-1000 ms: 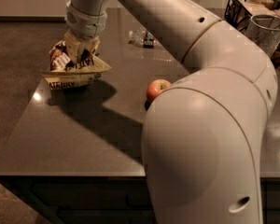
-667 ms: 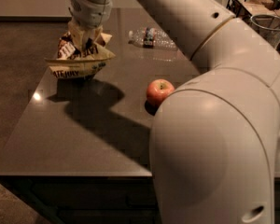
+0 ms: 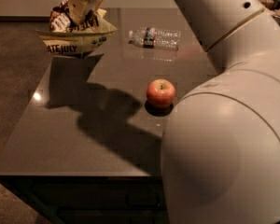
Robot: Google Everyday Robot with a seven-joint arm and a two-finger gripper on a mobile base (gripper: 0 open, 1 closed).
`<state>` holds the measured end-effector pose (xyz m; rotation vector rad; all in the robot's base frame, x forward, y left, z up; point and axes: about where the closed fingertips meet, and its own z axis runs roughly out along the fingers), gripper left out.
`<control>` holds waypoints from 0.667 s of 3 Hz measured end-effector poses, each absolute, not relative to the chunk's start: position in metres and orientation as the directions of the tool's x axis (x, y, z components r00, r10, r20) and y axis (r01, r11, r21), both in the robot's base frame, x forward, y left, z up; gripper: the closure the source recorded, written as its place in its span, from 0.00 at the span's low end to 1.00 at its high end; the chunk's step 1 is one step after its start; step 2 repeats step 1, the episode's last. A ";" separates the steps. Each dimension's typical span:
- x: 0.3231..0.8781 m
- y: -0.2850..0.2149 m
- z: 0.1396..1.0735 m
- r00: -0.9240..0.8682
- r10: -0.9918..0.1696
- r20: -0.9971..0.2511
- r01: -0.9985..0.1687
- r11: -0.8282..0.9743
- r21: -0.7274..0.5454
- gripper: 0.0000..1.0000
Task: Pick brown chip bag
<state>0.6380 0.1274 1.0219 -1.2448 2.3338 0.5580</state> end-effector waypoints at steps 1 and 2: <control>0.639 0.129 1.022 -0.499 -0.669 -0.551 -0.846 0.513 0.143 1.00; 0.639 0.129 1.022 -0.499 -0.669 -0.551 -0.846 0.513 0.143 1.00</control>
Offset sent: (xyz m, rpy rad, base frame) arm 0.0000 0.0000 0.0000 0.0000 0.0000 0.0000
